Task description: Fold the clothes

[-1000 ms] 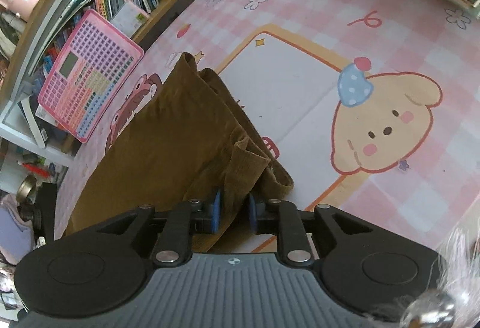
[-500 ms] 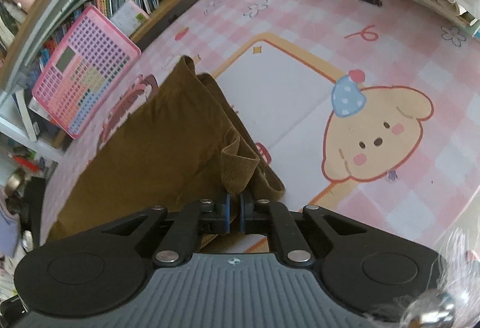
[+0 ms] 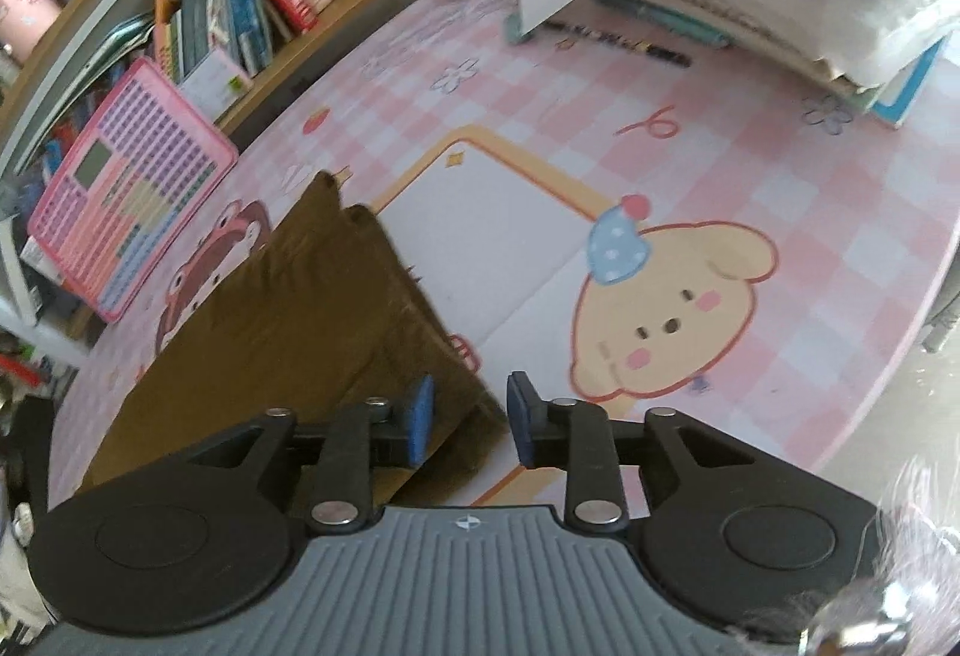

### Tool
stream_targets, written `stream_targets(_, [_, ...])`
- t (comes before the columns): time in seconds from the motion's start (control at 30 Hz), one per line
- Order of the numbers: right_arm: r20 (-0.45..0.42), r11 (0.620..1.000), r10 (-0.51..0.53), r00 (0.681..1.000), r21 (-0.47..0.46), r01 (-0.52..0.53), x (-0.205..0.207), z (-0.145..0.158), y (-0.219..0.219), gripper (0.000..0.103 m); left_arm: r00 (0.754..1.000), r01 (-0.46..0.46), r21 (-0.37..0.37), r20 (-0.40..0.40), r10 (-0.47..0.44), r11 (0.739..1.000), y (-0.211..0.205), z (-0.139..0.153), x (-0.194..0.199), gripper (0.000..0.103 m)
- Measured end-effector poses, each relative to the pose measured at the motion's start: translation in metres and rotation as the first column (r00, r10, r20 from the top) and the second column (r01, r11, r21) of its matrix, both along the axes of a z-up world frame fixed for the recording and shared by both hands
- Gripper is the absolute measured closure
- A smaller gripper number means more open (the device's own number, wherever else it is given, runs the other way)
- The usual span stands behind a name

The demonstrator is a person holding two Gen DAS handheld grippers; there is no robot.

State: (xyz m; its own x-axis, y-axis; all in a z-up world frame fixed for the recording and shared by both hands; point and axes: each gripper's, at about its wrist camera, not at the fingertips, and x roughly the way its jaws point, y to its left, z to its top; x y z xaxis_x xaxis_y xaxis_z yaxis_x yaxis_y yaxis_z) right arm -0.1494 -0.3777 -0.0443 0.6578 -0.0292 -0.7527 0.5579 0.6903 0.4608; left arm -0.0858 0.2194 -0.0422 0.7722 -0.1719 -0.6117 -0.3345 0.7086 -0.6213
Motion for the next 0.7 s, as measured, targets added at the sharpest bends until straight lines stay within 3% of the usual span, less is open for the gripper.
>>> stream_targets(0.13, [-0.017,1.0,-0.002,1.0,0.006,0.002,0.0,-0.004,0.005,0.067,1.0,-0.012,-0.049,-0.022,0.011,0.999,0.005,-0.008,-0.006,0.038])
stream_targets(0.2, [-0.022,1.0,-0.004,1.0,0.015,0.004,-0.001,-0.005,0.007,0.063,0.999,-0.001,-0.089,-0.038,-0.003,0.996,0.003,-0.015,-0.002,0.034])
stream_targets(0.37, [-0.028,0.999,-0.009,1.0,0.051,0.01,-0.005,-0.007,0.008,0.059,0.997,0.002,-0.172,-0.07,-0.015,0.985,-0.004,-0.029,0.01,0.034])
stream_targets(0.5, [-0.016,0.994,-0.011,1.0,0.107,0.013,-0.007,-0.008,0.004,0.048,0.994,-0.089,-0.254,-0.076,0.072,0.963,-0.006,-0.034,0.018,0.034])
stream_targets(0.57, [-0.008,0.991,-0.007,1.0,0.136,0.008,-0.005,-0.009,0.003,0.045,0.99,-0.134,-0.291,-0.09,0.113,0.947,-0.008,-0.037,0.022,0.037])
stream_targets(0.6, [-0.005,0.989,-0.001,1.0,0.149,0.002,-0.002,-0.009,0.004,0.045,0.988,-0.143,-0.302,-0.107,0.115,0.942,-0.01,-0.039,0.025,0.048])
stream_targets(0.63, [-0.004,0.987,0.006,1.0,0.16,-0.005,0.002,-0.01,0.005,0.045,0.985,-0.152,-0.314,-0.124,0.118,0.937,-0.012,-0.041,0.028,0.07])
stream_targets(0.67, [-0.005,0.987,0.012,1.0,0.161,-0.011,0.006,-0.01,0.006,0.048,0.983,-0.158,-0.323,-0.138,0.118,0.933,-0.015,-0.042,0.031,0.08])
stream_targets(0.7, [-0.008,0.988,0.018,1.0,0.151,-0.017,0.01,-0.01,0.009,0.06,0.99,-0.127,-0.301,-0.103,0.1,0.945,-0.019,-0.034,0.032,0.086])
